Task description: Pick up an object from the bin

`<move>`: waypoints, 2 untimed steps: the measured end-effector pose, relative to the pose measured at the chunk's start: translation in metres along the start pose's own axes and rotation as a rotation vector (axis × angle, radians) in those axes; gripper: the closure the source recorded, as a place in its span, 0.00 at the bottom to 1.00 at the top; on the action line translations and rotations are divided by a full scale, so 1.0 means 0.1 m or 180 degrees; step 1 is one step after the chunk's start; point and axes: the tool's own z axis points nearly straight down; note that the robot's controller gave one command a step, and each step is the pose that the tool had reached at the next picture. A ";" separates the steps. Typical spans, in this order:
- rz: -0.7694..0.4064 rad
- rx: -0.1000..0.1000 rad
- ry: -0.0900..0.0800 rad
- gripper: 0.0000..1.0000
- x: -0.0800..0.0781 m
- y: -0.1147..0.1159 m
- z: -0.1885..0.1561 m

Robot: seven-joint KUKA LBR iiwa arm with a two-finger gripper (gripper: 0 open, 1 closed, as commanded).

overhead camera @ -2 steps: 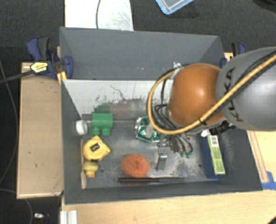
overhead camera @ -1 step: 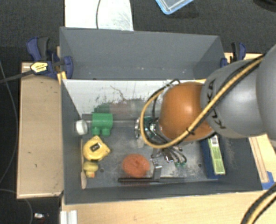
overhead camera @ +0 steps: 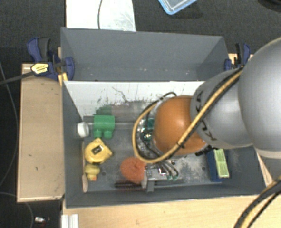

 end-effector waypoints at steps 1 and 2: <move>-0.1497 0.0010 -0.0005 1.00 0.02 -0.28 0.12; -0.1492 0.0009 -0.0006 1.00 0.02 -0.27 0.11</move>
Offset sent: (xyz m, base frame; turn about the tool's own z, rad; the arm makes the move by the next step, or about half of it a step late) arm 0.0000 0.0000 0.0000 0.0000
